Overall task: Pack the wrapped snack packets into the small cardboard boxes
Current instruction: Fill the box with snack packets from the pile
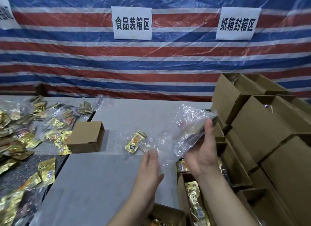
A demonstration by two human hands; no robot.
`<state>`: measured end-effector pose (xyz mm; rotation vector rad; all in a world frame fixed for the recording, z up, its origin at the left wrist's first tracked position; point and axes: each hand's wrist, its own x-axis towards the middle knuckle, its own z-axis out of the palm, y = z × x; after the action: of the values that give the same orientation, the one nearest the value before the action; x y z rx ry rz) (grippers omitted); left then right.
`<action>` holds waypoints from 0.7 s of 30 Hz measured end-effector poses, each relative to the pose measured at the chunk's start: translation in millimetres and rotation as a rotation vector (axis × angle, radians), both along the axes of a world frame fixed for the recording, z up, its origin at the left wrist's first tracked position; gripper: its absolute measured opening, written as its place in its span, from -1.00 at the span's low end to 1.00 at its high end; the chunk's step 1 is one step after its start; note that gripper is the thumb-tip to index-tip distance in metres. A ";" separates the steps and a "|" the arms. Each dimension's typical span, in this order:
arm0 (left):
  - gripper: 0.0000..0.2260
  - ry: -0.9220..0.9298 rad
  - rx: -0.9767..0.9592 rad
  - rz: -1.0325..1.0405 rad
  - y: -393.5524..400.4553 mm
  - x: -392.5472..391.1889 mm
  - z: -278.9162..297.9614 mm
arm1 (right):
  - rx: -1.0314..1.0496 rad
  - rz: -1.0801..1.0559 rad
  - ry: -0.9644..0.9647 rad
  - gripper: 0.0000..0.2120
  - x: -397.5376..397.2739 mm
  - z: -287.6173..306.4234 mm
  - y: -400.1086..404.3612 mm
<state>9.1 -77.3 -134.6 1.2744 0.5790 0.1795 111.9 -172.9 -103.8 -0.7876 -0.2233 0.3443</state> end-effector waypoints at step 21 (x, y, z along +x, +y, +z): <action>-0.48 0.345 0.948 -0.753 76.8 -36.9 -162.0 | -1.279 0.485 -0.408 -0.42 -39.7 -102.6 -28.7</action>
<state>-27.8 -0.4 -296.5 2.3873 0.2468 -0.4627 72.2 -201.6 -206.4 -2.0853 -0.6009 0.8054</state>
